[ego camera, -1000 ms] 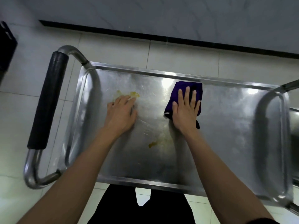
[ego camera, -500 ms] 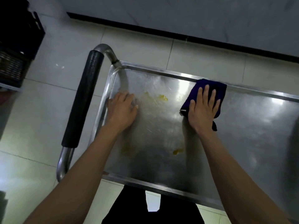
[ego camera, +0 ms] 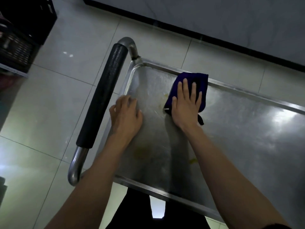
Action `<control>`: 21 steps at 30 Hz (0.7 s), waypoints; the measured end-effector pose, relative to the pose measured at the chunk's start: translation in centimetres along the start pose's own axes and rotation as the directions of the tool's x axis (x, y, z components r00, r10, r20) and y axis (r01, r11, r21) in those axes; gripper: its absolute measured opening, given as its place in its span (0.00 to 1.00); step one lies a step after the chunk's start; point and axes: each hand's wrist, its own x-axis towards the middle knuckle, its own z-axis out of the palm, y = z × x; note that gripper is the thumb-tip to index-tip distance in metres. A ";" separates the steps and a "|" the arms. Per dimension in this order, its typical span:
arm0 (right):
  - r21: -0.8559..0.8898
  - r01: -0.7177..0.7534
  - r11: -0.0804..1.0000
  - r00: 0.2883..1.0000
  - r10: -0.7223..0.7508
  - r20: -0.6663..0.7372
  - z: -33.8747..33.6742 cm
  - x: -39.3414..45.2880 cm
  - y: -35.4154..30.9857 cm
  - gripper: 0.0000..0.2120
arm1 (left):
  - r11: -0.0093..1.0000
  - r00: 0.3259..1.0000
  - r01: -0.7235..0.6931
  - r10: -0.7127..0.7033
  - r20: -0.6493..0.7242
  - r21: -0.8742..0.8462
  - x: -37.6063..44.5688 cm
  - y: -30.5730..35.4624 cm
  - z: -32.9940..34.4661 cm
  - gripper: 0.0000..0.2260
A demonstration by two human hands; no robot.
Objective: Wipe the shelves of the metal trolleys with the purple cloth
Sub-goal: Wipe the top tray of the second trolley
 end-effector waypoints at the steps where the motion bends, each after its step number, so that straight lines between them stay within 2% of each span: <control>1: -0.007 0.028 1.000 1.000 -0.028 0.004 0.2 0.3 -0.9 0.29 | 1.000 1.000 0.020 -0.021 -0.019 -0.011 -0.2 -0.5 0.0 0.17; 4: -0.024 0.108 0.994 0.994 -0.108 0.015 0.8 1.2 -4.0 0.28 | 0.998 0.998 0.063 -0.064 -0.003 -0.014 -1.0 -1.4 -0.1 0.15; 12: -0.031 0.334 0.942 0.941 -0.331 0.075 2.3 4.3 -12.0 0.27 | 0.998 0.993 0.059 -0.061 0.101 0.019 -1.3 -2.5 -0.4 0.21; 17: -0.014 0.406 0.914 0.910 -0.403 0.102 2.2 4.9 -14.1 0.27 | 0.994 0.986 0.083 -0.093 0.136 0.075 -1.5 -3.4 -0.7 0.26; 21: 0.012 0.381 0.924 0.921 -0.381 0.086 2.2 4.1 -13.7 0.27 | 0.989 0.976 0.104 -0.122 0.179 0.104 -1.4 -3.3 -0.8 0.28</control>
